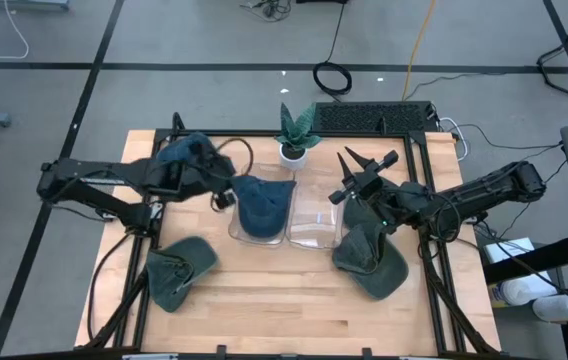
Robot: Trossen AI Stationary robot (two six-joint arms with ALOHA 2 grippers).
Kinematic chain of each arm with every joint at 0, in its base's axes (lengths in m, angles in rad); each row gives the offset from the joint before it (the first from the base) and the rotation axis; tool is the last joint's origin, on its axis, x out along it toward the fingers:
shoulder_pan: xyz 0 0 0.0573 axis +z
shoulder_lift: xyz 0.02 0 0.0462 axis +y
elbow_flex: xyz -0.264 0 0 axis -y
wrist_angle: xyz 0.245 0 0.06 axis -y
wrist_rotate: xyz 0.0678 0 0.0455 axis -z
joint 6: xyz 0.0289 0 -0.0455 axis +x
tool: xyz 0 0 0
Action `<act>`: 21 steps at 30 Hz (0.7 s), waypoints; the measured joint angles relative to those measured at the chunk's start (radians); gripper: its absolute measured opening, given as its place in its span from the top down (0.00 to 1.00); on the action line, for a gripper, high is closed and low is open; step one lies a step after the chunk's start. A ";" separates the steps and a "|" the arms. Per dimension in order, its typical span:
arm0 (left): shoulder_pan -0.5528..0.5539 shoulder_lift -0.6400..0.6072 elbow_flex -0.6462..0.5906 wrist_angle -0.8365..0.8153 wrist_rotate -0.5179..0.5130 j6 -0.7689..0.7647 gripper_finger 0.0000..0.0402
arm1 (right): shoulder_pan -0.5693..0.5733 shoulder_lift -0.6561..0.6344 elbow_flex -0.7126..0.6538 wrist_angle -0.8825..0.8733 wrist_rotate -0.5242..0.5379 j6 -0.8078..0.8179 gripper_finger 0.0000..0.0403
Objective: Pick & Place hat
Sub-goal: Put the bottom blue cap into the left transparent bin
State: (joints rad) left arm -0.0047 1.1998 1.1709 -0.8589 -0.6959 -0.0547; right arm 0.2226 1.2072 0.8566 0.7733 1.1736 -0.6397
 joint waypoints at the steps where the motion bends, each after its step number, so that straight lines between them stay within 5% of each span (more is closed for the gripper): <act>1: 0.013 -0.003 0.000 -0.026 -0.009 -0.040 0.55 | 0.000 0.000 0.000 0.000 0.000 0.002 0.80; 8: 0.088 0.006 -0.002 -0.183 -0.025 -0.212 0.75 | 0.000 0.000 0.000 0.000 0.000 0.019 0.80; 15: 0.153 0.012 -0.061 -0.153 -0.014 -0.270 0.97 | 0.000 0.000 0.000 0.000 0.000 0.019 0.80; 21: 0.194 0.012 -0.165 -0.003 0.044 -0.265 0.99 | 0.000 0.000 0.000 -0.001 0.000 0.019 0.80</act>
State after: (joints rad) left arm 0.1892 1.2114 1.0055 -0.8615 -0.6517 -0.3197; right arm 0.2226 1.2073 0.8566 0.7727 1.1737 -0.6209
